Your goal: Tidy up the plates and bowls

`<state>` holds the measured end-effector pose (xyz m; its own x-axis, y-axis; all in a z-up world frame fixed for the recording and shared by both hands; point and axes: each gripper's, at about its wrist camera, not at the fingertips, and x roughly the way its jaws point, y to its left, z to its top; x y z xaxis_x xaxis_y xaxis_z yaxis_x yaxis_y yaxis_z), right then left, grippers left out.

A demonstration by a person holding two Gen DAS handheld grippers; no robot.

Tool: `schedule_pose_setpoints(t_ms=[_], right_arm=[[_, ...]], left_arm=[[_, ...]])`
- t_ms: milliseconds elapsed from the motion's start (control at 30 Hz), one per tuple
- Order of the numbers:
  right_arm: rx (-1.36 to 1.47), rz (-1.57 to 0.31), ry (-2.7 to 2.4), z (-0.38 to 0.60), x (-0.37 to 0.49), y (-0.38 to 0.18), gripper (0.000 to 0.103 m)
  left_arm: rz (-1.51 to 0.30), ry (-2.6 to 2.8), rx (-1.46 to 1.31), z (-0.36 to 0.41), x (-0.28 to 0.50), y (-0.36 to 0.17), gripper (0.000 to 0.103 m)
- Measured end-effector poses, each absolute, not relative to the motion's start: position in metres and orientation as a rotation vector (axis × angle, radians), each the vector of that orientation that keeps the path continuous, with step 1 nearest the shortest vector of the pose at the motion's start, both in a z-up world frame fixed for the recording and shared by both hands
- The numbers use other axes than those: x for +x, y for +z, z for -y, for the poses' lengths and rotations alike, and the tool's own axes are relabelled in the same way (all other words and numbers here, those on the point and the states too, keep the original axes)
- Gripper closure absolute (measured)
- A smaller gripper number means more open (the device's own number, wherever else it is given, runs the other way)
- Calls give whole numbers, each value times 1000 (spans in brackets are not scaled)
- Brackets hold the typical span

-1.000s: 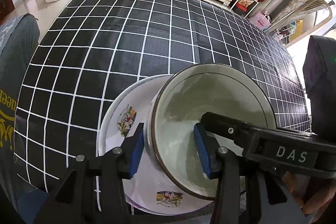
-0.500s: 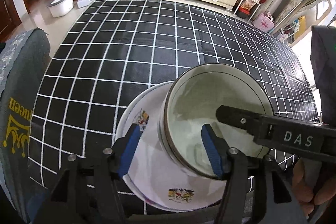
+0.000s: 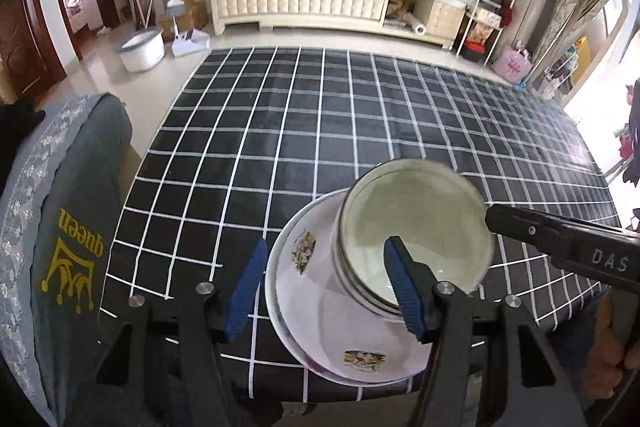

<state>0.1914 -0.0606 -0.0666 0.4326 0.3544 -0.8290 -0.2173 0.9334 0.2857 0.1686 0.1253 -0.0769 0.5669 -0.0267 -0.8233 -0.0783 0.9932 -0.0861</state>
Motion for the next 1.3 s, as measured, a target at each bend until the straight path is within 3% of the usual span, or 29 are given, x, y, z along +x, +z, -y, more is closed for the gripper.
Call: schedule_pose_setpoints(t_ms=[400,467,500,567,633,800,967,1100,1300], right_arm=[[103,-864,274,102,125,-25,50],[93,-836,263,108,113,-19,50],[87,-822,260,110,109,-16,49],[71,-787,251,115,96,-9,49],[56,-751,240,118,84,-4,46],[26,-649,202,128,54,3,25],[5,-616,204,135,33,1,18],[-5,-587,206,139,12,-1,9],[-19,-567,199,143,-12,-7,4]], left_arm=[[-788,-54,-12,-73,122,-25,44],[-753,-54,3,-63,112,-16,37],[-736,-49,6,-60,109,-14,29],[-683,-41,2,-55,99,-5,25],[-651,-59,-8,-50,90,2,19],[-582,-72,-5,-38,64,11,15],[-494,-74,26,-28,29,17,12],[-468,-53,42,-20,7,17,0],[-475,-48,55,-14,-18,6,0]])
